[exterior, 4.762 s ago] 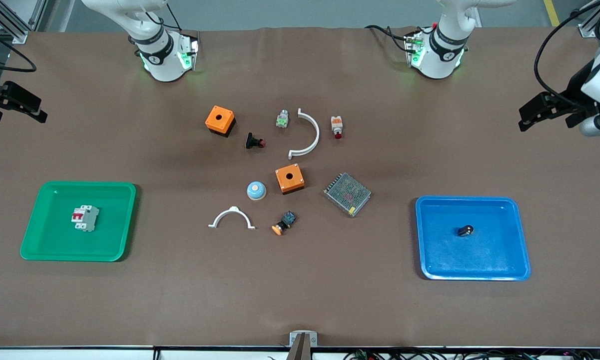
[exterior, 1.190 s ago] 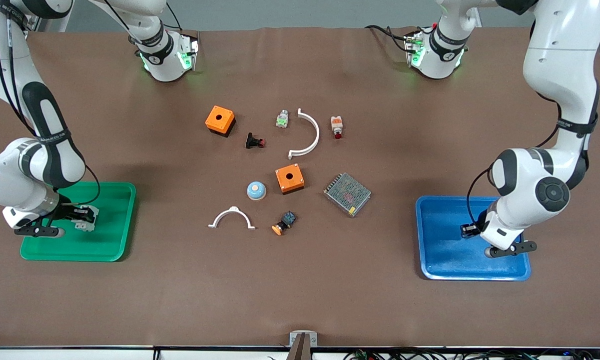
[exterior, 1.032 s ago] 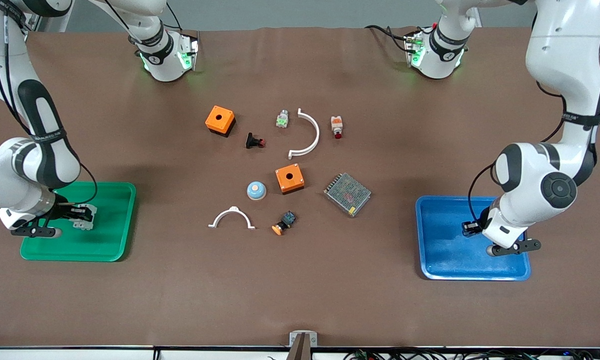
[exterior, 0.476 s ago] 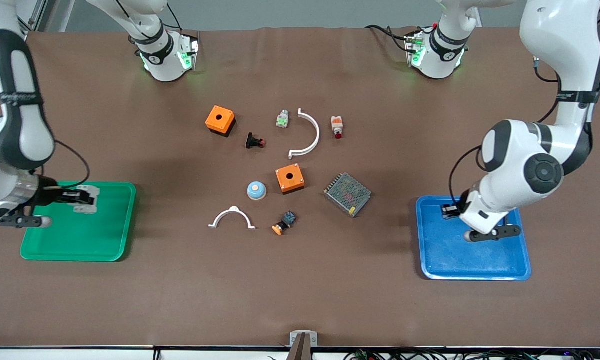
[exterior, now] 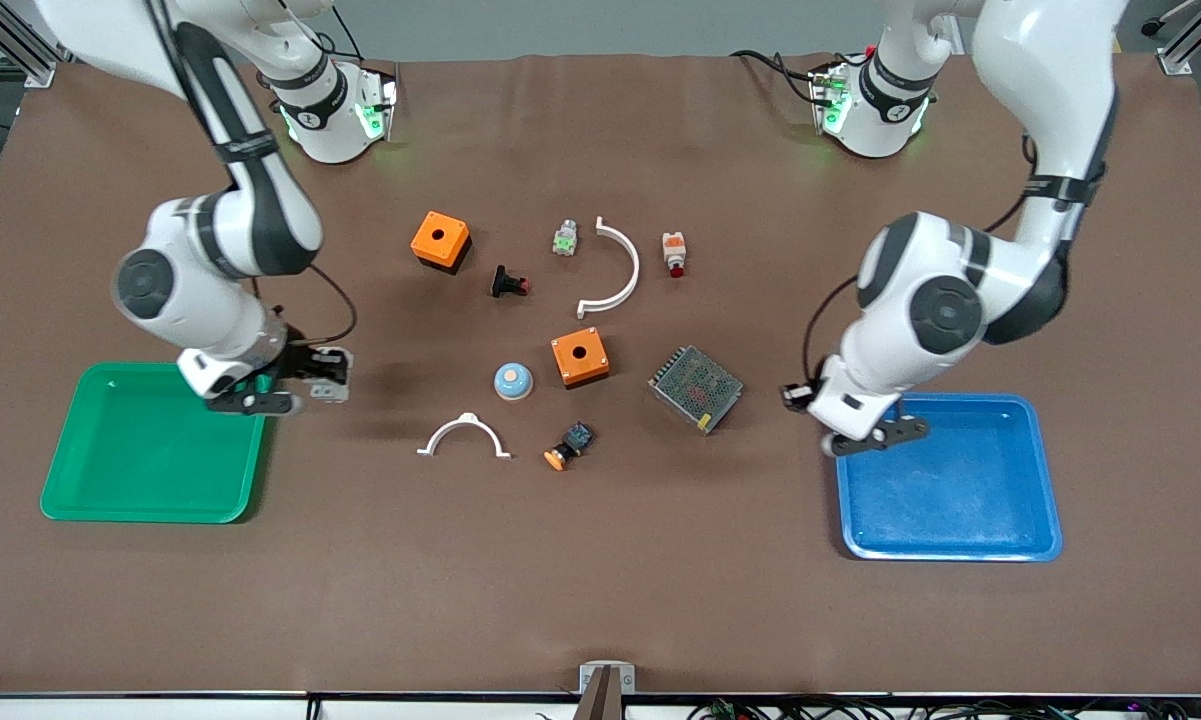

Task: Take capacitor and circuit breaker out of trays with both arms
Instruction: 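Lift the capacitor and breaker and carry both toward the table's middle, then lower the breaker and capacitor onto the table and open both grippers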

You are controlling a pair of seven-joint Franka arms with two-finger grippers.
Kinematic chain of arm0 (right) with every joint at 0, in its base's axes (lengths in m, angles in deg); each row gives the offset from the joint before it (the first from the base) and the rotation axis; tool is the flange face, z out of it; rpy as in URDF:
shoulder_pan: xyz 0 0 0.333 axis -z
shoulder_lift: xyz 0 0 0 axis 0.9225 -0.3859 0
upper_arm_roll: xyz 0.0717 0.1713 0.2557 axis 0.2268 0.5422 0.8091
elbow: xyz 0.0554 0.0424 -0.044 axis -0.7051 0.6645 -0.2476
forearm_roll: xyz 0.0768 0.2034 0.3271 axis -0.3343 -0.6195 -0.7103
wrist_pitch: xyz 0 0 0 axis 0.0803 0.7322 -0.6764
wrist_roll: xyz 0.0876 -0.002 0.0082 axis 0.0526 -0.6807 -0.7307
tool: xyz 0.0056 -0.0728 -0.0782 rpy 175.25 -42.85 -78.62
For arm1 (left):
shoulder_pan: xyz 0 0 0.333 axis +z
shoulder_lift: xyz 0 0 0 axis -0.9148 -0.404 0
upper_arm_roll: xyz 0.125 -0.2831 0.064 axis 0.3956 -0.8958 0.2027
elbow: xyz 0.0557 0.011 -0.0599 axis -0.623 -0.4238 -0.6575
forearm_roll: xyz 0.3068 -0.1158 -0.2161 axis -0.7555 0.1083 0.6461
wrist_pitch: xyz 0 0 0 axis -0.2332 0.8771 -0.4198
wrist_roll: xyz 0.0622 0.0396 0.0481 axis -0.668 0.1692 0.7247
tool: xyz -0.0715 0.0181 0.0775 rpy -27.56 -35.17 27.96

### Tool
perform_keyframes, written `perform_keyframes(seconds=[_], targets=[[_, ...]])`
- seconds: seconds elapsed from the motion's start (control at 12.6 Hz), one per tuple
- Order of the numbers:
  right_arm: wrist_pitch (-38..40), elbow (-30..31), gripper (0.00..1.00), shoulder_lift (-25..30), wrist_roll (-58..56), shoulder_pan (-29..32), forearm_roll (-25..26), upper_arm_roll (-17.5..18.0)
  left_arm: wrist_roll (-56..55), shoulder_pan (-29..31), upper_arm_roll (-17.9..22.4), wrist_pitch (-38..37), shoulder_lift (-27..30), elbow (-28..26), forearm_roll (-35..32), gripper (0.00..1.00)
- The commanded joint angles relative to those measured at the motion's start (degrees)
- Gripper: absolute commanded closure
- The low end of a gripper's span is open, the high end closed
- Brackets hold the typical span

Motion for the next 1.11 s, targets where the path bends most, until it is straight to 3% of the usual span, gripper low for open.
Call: perform_keyframes(seconds=[0.0, 0.48, 0.95, 1.03], targets=[[-4.1, 5.0, 0.98, 2.1, 3.8, -4.9, -0.8, -0.9, -9.0, -4.5, 0.3, 0.4, -0.4, -0.6, -0.9, 1.00], [-16.9, 12.5, 0.96, 0.8, 15.3, -13.9, -0.8, -0.9, -23.7, -14.1, 0.4, 1.8, -2.8, -0.7, -0.9, 1.00], [-18.8, 12.8, 0.95, -1.8, 22.1, -17.6, -0.6, -1.2, -35.4, -21.1, 0.6, 7.1, -8.8, -0.9, -4.1, 0.99], [-18.9, 12.6, 0.71, -2.2, 21.8, -17.6, -0.5, -1.2, -38.0, -21.4, 0.5, 7.3, -9.9, -0.7, -6.8, 0.99]])
